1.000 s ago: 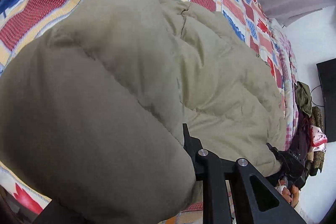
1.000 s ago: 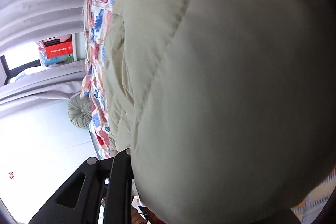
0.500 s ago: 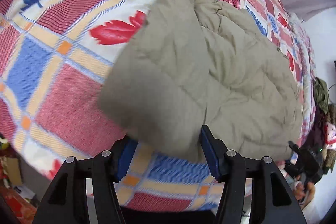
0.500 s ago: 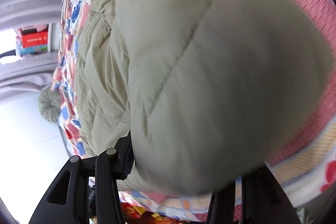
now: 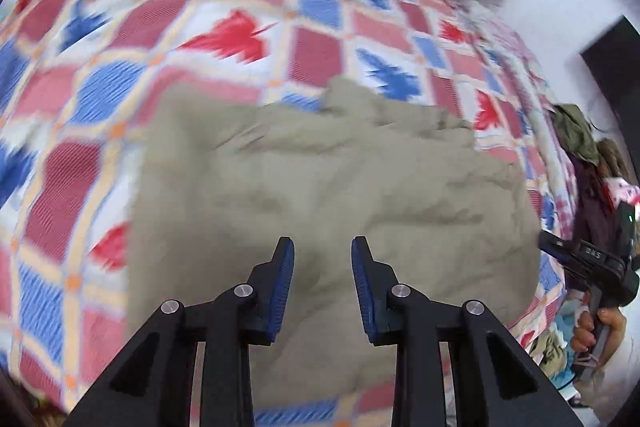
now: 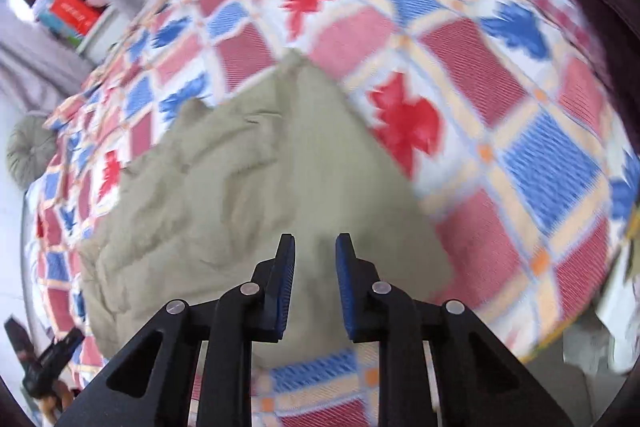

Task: Fold large clothes

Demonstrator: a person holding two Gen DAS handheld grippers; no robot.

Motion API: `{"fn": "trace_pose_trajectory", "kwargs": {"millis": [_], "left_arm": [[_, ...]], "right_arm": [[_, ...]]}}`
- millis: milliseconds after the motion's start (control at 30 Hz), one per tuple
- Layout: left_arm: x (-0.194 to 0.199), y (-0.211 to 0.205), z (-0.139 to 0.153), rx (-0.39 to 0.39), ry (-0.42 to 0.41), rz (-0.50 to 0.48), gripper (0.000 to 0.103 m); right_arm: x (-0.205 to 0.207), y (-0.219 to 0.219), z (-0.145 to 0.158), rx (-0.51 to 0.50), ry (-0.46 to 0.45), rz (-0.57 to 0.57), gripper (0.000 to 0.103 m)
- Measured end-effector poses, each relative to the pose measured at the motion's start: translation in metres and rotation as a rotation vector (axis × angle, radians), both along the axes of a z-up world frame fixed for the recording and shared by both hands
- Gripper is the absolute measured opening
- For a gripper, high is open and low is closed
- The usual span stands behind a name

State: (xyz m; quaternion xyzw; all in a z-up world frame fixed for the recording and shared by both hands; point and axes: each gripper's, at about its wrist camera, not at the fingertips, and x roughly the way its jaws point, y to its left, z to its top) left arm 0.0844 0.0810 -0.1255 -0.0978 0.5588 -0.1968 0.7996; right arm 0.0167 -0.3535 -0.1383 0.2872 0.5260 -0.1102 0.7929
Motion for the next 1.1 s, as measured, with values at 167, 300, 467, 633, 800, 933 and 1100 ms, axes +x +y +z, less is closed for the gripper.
{"fn": "trace_pose_trajectory", "kwargs": {"millis": [167, 300, 467, 633, 800, 933, 1100], "left_arm": [[0.047, -0.078, -0.025, 0.015, -0.068, -0.034, 0.032], [0.069, -0.109, -0.074, 0.077, -0.044, -0.022, 0.032], [0.077, -0.111, -0.112, 0.087, -0.018, -0.020, 0.032], [0.084, -0.094, -0.096, 0.108, -0.036, -0.037, 0.032], [0.097, -0.034, -0.081, 0.192, -0.079, 0.079, 0.032], [0.100, 0.016, -0.084, 0.273, -0.081, 0.201, 0.032], [0.118, 0.025, -0.120, 0.267, -0.025, 0.238, 0.032]], "right_arm": [[0.049, 0.065, -0.009, 0.057, -0.070, 0.183, 0.023], [0.073, 0.101, -0.020, 0.064, -0.098, 0.273, 0.023], [0.101, 0.121, -0.087, 0.050, -0.007, 0.305, 0.019], [0.102, 0.115, -0.097, 0.078, 0.008, 0.316, 0.012], [0.098, 0.067, -0.067, -0.067, -0.003, 0.285, 0.010], [0.090, -0.002, -0.056, -0.180, 0.036, 0.134, 0.011], [0.082, -0.048, -0.073, -0.125, 0.079, 0.030, 0.010]]}}
